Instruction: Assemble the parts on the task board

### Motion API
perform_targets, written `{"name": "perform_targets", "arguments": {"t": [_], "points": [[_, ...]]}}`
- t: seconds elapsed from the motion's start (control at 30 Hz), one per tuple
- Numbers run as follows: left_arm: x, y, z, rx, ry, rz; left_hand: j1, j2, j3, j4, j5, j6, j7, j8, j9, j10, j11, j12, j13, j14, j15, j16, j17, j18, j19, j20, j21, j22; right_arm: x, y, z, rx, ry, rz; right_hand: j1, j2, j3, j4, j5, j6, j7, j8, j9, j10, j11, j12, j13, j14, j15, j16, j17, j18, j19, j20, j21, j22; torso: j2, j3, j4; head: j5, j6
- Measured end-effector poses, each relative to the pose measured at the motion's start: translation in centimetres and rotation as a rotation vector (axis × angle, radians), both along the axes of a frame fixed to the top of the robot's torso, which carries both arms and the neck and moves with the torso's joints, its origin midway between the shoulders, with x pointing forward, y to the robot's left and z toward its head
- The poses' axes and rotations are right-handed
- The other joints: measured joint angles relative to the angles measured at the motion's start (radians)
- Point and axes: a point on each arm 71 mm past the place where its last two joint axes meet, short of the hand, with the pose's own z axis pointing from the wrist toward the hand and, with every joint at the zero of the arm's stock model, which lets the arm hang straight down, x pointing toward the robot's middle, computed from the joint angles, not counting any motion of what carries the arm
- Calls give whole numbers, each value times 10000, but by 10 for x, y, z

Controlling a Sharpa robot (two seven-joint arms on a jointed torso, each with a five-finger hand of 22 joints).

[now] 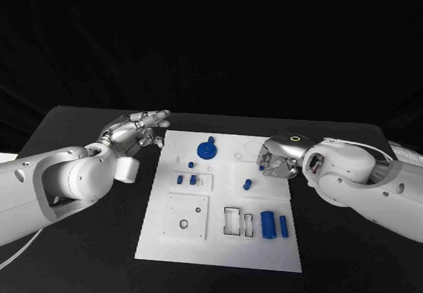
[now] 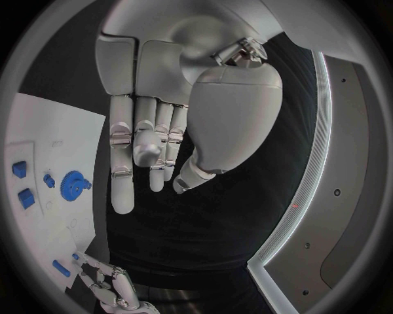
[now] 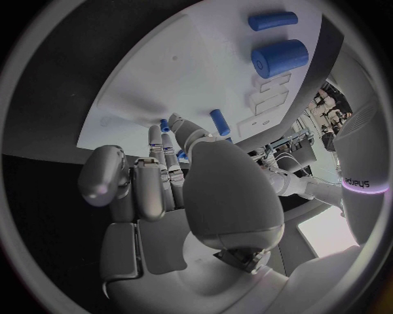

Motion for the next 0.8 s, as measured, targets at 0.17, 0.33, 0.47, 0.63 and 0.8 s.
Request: {"name": "perform_targets", "arguments": {"t": [0.17,0.33,0.47,0.63,0.8], "points": [[0,0,0,2,0,4,0,0,0,0,0,0,0,0,0,-4,-4,0,-1,-13,13,0,-4,0,0,0,-15,0,1,2,-2,-22,46,12,0,0,415,-26,-136,110,25,0,19,141,1,-39,-150,0,0,0,28,0,0,0,0,37,1,4,1,7,-3],[0,0,0,10,0,3,0,0,0,0,0,-1,-1,0,1,-61,-11,14,13,-35,34,0,-30,0,0,0,-37,-1,2,3,-4,-57,93,1,0,1,813,-44,-463,139,2,0,19,176,-3,-39,-293,0,0,50,70,1,0,0,0,100,0,6,5,18,-12],[0,0,0,18,4,4,0,0,0,0,0,-1,-1,0,1,-72,-1,49,13,-34,34,0,-39,-1,0,0,-37,-11,3,4,-6,-93,133,-22,-1,1,1004,-70,-559,195,15,-1,35,234,-13,-38,-364,0,0,50,81,0,0,0,39,109,-4,7,5,29,-15],[0,0,0,21,7,1,0,0,0,0,0,0,-1,0,1,-72,0,50,24,-34,35,0,-53,-1,0,0,-37,-11,5,5,-7,-127,166,-53,-31,31,1031,-96,-560,197,15,0,42,251,1,-31,-373,0,0,50,81,0,0,0,39,109,-3,6,-1,35,-22],[0,0,0,26,11,2,0,0,-28,-28,0,-37,34,0,-8,-143,1,50,27,-34,34,0,-57,-1,0,0,-37,-20,6,6,-7,-142,162,-77,-56,56,1099,-83,-605,198,16,0,43,270,20,-51,-375,0,0,50,80,0,0,0,39,121,-4,8,-1,24,-35]]}}
